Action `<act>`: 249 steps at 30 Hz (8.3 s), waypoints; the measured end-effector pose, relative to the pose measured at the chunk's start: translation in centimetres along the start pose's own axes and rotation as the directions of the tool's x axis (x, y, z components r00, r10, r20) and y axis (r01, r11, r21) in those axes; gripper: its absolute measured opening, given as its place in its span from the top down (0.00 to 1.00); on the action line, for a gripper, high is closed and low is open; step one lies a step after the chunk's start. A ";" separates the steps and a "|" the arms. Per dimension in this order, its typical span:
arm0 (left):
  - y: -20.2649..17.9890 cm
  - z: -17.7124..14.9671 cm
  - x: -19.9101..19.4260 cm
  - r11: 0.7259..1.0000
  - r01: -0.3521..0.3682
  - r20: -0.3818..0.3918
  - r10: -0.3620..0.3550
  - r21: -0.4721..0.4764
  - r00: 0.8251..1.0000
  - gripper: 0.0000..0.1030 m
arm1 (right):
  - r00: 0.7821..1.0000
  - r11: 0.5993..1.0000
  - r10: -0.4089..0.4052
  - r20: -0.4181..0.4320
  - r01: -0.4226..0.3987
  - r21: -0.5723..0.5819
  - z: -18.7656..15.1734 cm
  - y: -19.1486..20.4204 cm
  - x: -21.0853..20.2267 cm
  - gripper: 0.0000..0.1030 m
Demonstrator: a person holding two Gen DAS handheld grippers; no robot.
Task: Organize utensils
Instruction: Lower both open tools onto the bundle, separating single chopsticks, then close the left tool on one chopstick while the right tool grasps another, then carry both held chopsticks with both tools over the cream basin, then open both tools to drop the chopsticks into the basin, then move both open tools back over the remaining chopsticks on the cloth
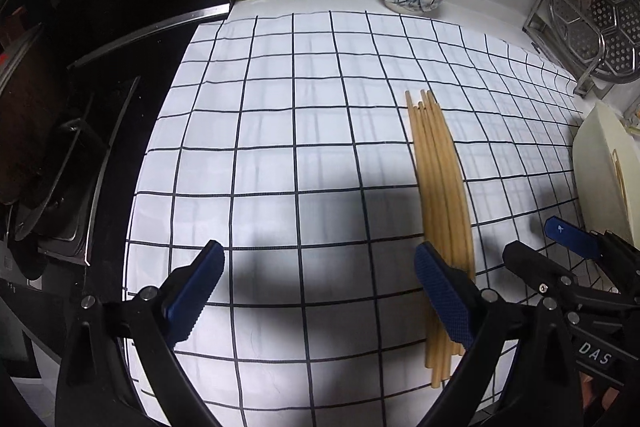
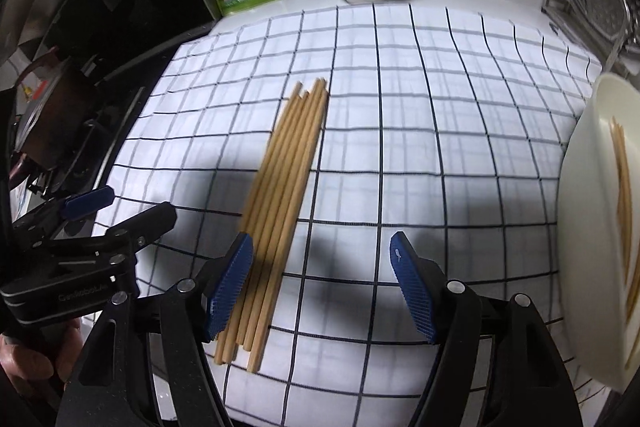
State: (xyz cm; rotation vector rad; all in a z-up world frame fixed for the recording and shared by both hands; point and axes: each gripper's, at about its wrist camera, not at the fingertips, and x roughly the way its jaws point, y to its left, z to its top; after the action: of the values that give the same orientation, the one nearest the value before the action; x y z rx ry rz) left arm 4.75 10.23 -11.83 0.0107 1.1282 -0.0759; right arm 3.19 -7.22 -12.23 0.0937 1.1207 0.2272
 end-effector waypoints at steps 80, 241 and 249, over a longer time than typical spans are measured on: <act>-2.4 0.3 3.5 0.994 0.067 -0.003 -0.067 0.081 0.998 0.09 | 0.983 0.982 -0.184 -0.021 0.185 0.035 -1.3 -3.1 2.1 0.34; -35.5 5.0 -4.7 0.879 0.165 0.067 -0.218 0.447 0.974 0.46 | 0.965 0.912 -0.154 0.212 0.056 0.407 -4.8 -31.1 -15.0 0.70; -33.4 5.0 -6.2 0.894 0.158 0.094 -0.216 0.420 0.972 0.42 | 0.955 0.922 -0.161 0.247 0.056 0.383 -4.3 -28.9 -16.4 0.63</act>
State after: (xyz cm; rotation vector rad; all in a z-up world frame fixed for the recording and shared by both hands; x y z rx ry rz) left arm 4.39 -23.00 -3.15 0.2689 0.9544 -0.4814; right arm -3.64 -39.26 -5.08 0.3892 0.8756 -0.1025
